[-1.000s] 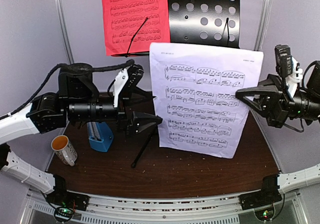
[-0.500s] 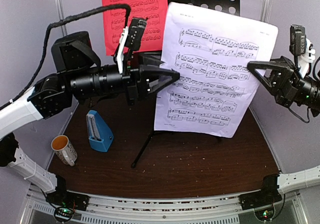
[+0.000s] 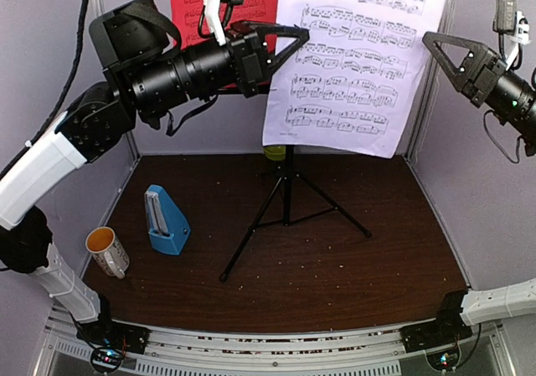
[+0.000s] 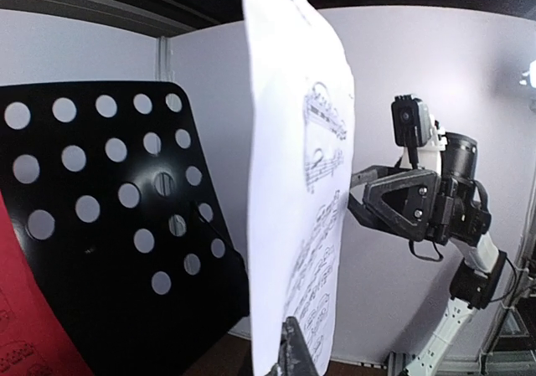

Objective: Set up the instrument practice props

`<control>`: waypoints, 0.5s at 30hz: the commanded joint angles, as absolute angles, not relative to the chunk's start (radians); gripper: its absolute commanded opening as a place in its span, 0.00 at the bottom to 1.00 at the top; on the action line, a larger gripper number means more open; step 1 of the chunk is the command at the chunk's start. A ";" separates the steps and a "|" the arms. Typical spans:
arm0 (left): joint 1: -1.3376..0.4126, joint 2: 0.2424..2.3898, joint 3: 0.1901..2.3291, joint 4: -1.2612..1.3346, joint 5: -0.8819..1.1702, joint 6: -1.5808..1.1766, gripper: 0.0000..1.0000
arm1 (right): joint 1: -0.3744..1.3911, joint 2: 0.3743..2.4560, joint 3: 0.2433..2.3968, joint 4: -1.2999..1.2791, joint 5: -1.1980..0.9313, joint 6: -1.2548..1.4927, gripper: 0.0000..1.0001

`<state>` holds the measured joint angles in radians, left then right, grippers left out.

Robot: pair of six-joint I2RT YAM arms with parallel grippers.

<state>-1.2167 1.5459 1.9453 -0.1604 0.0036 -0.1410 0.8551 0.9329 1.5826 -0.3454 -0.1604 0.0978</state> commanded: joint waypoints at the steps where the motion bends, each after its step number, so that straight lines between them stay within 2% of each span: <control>1: -1.154 1.595 2.090 -0.158 -0.122 -0.187 0.00 | 0.827 1.028 1.707 -0.315 0.008 0.114 0.39; 7: -1.048 1.689 2.275 -0.209 -0.118 -0.177 0.00 | 0.798 1.175 1.903 -0.415 0.127 0.111 0.50; 10: -1.001 1.728 2.365 -0.233 -0.140 -0.157 0.00 | 0.758 1.225 1.961 -0.484 0.171 0.166 0.51; 15: -0.932 1.786 2.482 -0.247 -0.073 -0.133 0.00 | 0.659 1.306 2.018 -0.603 0.070 0.413 0.51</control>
<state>-0.9710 1.7573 2.4020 -0.2424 -0.1139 -0.1638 0.7116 1.2655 1.9720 -0.4847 0.1017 0.2207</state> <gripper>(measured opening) 0.007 0.511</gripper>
